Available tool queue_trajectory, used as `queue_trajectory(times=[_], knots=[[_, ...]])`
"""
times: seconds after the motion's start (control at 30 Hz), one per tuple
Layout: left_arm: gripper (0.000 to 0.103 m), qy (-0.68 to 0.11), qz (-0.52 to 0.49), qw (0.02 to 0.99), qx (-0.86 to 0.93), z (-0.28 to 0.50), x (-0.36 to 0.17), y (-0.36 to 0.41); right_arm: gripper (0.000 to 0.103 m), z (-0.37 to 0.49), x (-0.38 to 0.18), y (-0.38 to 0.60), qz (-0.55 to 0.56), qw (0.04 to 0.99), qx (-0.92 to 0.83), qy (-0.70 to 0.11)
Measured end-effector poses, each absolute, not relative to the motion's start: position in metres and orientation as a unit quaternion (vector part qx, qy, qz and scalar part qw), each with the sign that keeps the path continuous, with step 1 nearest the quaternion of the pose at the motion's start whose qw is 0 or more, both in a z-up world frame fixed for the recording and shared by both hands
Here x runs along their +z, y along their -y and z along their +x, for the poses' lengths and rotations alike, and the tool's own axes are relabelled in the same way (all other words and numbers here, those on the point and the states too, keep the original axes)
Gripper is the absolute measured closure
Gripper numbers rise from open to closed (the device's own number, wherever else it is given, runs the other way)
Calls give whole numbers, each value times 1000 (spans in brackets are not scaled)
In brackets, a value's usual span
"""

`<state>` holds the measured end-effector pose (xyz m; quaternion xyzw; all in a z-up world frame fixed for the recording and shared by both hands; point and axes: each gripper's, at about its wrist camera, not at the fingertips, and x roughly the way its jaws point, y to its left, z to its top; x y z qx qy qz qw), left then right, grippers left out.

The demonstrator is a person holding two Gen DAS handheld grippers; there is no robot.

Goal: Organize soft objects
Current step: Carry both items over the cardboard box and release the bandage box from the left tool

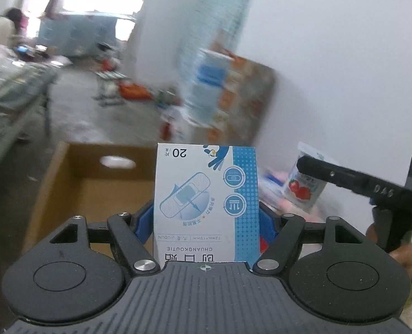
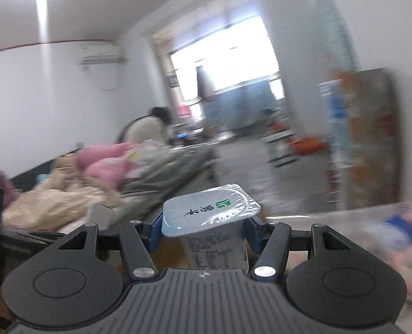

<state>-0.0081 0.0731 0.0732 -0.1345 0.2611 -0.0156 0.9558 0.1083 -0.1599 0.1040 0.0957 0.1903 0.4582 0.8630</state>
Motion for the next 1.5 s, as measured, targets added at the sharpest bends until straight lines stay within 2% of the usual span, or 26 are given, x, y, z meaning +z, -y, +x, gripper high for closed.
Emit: queue_trajectory(times=[0.17, 0.4, 0.63, 0.83, 0.97, 1.03, 1.07, 1.5], knots=[[31, -261, -125, 956, 56, 20, 70, -109, 55, 153, 111, 67, 89, 825, 504, -241], [31, -331, -117, 929, 116, 119, 25, -160, 55, 225, 61, -56, 38, 813, 474, -336], [30, -429, -138, 883, 134, 202, -29, -211, 55, 273, 12, -105, 16, 818, 422, -389], [30, -467, -125, 860, 161, 254, -58, -227, 55, 297, -12, -118, 18, 817, 406, -408], [29, -469, -102, 857, 188, 266, -66, -228, 55, 305, -22, -126, 16, 816, 407, -411], [20, -468, -99, 857, 192, 269, -67, -229, 55, 306, -27, -127, 15, 816, 405, -411], [19, -464, -99, 860, 191, 270, -66, -228, 55, 306, -27, -129, 17, 815, 405, -413], [19, -413, -109, 882, 200, 244, -41, -233, 55, 316, -38, -138, 18, 816, 395, -421]])
